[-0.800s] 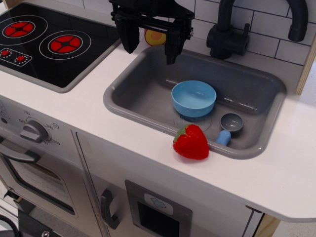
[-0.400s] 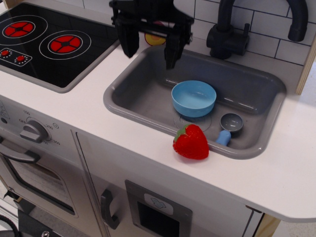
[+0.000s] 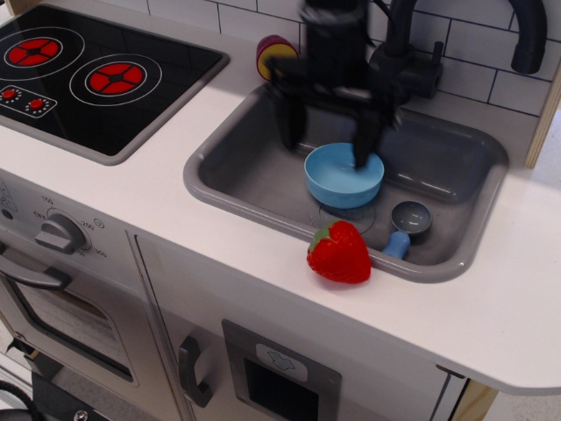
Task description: Put spoon in bowl sink
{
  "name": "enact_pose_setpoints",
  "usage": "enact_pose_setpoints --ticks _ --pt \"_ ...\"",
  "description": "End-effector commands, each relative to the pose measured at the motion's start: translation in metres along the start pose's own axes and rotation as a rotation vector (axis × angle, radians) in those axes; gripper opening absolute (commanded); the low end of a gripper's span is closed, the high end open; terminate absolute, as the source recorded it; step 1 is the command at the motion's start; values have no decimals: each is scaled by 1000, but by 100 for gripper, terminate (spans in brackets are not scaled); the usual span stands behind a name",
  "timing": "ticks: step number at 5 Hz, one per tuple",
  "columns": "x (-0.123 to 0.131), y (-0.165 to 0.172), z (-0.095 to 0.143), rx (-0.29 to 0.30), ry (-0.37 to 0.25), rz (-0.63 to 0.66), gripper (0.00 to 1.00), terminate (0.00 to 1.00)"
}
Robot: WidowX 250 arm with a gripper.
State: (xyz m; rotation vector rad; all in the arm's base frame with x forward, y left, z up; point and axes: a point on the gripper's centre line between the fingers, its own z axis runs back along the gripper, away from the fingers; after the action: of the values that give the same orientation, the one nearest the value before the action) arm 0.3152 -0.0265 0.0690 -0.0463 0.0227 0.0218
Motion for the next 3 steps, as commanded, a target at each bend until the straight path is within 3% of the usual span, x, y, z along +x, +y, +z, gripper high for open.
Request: enact_pose_setpoints --ticks 1,3 --pt "-5 -39 -43 -4 -21 -40 100 0" --pt "3 -58 -76 38 -81 -18 100 0"
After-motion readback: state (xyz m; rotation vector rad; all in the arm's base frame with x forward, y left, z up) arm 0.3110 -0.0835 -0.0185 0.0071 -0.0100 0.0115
